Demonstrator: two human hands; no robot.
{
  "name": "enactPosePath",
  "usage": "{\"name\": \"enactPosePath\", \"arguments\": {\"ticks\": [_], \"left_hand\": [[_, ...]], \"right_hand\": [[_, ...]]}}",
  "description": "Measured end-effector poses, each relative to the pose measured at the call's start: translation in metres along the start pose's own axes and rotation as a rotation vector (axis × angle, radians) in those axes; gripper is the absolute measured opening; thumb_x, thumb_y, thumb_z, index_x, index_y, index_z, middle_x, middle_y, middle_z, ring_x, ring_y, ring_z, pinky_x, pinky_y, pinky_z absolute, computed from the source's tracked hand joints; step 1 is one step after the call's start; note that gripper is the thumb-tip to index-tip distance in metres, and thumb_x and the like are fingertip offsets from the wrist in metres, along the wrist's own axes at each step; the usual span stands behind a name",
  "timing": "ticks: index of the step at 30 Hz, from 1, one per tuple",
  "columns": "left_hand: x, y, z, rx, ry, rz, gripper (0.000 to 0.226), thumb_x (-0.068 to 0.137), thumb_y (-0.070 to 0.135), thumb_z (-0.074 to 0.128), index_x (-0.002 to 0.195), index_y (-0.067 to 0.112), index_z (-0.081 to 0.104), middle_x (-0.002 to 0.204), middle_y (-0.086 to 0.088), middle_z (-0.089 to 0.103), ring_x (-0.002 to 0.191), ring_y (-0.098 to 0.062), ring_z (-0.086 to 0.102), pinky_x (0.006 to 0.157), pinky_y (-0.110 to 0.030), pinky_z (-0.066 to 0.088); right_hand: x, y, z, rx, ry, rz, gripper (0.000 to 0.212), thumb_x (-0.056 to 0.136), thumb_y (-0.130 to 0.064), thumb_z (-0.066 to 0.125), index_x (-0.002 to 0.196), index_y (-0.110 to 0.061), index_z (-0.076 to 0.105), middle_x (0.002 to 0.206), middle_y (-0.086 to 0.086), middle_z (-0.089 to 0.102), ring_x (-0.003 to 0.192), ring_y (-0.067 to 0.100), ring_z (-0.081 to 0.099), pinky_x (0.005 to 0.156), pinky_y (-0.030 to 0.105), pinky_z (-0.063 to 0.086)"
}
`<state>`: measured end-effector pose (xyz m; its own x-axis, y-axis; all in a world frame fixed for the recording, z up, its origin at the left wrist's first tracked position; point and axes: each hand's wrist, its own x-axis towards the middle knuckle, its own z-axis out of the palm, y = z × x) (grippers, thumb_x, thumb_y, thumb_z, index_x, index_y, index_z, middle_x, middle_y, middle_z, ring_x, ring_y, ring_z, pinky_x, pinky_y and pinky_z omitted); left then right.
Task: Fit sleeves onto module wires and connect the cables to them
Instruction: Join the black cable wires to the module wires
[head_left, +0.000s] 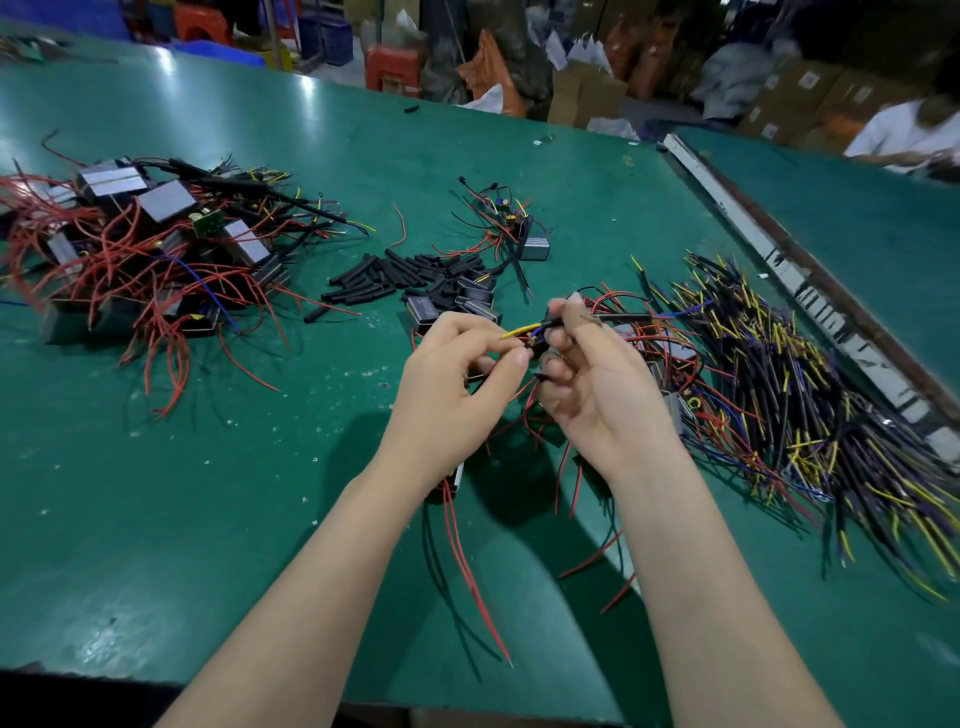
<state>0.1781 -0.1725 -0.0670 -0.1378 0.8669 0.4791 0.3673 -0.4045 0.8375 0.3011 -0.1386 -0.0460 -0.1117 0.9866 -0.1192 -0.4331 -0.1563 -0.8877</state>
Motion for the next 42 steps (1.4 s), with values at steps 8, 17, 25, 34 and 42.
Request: {"name": "enactPosePath", "arguments": {"ticks": [8,17,25,34,42], "left_hand": [[0.005,0.0,-0.007,-0.216,-0.055,-0.173,0.025,0.08,0.01,0.073,0.069,0.03,0.064,0.101,0.007,0.057,0.076,0.014,0.054,0.067,-0.001,0.036],[0.004,-0.011,-0.013,0.088,-0.105,-0.088,0.024,0.08,0.019,0.075,0.077,0.036,0.059,0.088,0.007,0.061,0.072,0.003,0.056,0.067,-0.004,0.036],[-0.026,-0.009,-0.03,0.592,-0.141,-0.012,0.028,0.076,0.021,0.072,0.101,0.026,0.061,0.096,0.006,0.058,0.095,-0.022,0.057,0.083,-0.042,0.046],[-0.024,-0.002,-0.017,0.525,-0.12,0.071,0.033,0.082,0.025,0.069,0.112,0.019,0.059,0.097,0.006,0.061,0.087,-0.017,0.059,0.08,-0.036,0.046],[-0.011,-0.005,-0.02,0.341,-0.238,-0.1,0.013,0.081,0.031,0.071,0.083,0.031,0.059,0.079,0.016,0.057,0.066,0.003,0.053,0.066,-0.017,0.039]], "right_hand": [[-0.004,0.004,-0.002,-0.336,-0.179,-0.625,0.01,0.096,-0.027,0.052,0.097,-0.028,0.062,0.09,-0.007,0.072,0.073,0.006,0.062,0.062,0.012,0.045],[0.002,0.009,-0.012,-0.636,-0.011,-0.761,0.012,0.093,-0.031,0.057,0.085,-0.039,0.062,0.081,-0.01,0.062,0.074,0.024,0.057,0.069,0.045,0.048],[0.0,0.01,-0.007,-0.726,-0.018,-0.791,0.011,0.094,-0.036,0.052,0.09,-0.032,0.061,0.086,0.001,0.068,0.066,0.021,0.062,0.066,0.047,0.05],[-0.006,0.003,-0.006,-0.452,-0.094,-0.674,0.012,0.097,-0.025,0.049,0.09,-0.024,0.059,0.085,0.0,0.069,0.058,0.008,0.058,0.053,0.018,0.043],[-0.004,-0.009,-0.006,-0.013,-0.072,-0.331,0.021,0.103,-0.026,0.039,0.097,-0.014,0.055,0.06,0.001,0.064,0.046,0.013,0.051,0.045,0.02,0.039]]}}
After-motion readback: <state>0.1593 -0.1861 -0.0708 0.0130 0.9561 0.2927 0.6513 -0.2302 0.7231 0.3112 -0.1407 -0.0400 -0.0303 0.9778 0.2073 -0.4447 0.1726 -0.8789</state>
